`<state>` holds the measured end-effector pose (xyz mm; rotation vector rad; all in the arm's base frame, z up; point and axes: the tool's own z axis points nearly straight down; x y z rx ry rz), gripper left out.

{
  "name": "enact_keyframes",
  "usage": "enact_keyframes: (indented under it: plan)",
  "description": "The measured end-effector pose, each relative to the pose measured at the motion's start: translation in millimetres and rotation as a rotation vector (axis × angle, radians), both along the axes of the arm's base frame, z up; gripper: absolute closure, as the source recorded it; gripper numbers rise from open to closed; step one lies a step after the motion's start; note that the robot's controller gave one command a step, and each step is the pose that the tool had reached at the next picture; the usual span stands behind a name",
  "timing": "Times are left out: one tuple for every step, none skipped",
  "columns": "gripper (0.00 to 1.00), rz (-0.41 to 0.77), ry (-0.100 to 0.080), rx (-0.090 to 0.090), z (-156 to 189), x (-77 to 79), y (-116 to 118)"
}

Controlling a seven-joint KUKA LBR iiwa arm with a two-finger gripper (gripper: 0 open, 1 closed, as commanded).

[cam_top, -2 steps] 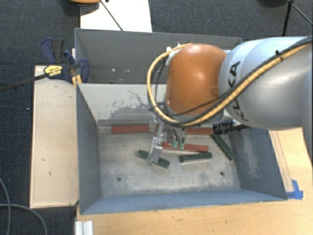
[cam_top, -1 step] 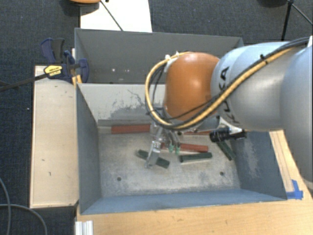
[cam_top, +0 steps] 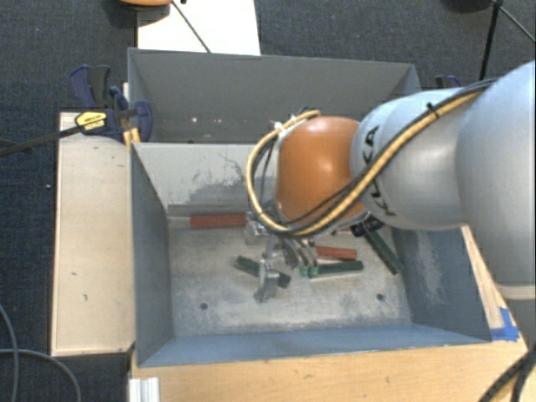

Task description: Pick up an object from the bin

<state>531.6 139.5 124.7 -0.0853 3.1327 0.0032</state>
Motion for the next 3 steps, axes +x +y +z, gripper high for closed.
enact_keyframes:
  plan:
    - [1.00, -0.005, 0.007, -0.001, -54.3, 0.7, -18.1]
    - [1.00, -0.006, 0.007, -0.001, -54.3, 0.7, -18.1]
    - [1.00, 0.021, 0.005, -0.001, 75.9, 15.1, -14.9]
